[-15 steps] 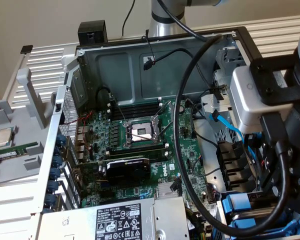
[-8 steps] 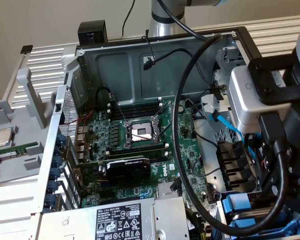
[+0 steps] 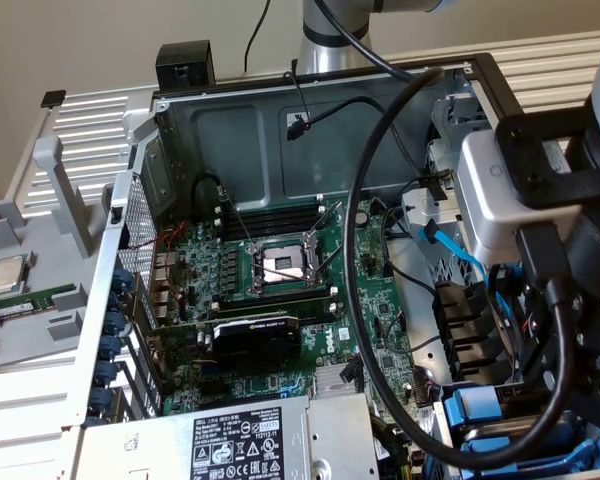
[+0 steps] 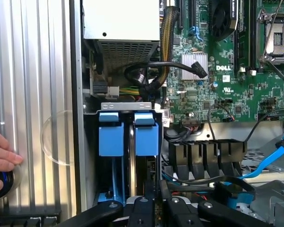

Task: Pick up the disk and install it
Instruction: 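Insert the first disk wire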

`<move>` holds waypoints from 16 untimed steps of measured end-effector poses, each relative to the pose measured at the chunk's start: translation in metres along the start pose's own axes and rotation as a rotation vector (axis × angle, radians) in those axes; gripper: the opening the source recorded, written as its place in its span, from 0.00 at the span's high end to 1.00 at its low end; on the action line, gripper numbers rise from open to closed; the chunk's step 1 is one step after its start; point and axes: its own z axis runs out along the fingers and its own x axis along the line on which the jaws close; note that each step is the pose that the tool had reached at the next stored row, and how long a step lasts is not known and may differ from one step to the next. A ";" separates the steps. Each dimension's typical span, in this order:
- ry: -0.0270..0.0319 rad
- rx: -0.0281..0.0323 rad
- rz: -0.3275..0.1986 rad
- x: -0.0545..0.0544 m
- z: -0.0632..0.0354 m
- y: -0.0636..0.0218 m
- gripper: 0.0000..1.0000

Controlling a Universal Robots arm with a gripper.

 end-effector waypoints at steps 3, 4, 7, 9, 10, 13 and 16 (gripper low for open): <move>0.0001 0.0005 0.004 0.000 0.0000 0.0001 0.84; 0.0002 0.0007 0.006 0.000 0.0000 0.0001 0.84; 0.0003 0.0013 0.011 0.000 0.0000 0.0002 0.84; 0.0004 0.0017 0.014 -0.001 0.0001 0.0004 0.84; 0.0005 0.0018 0.016 -0.001 0.0001 0.0004 0.84; 0.0006 0.0021 0.018 -0.001 0.0001 0.0005 0.84; 0.0012 0.0025 0.020 -0.001 0.0002 0.0005 0.84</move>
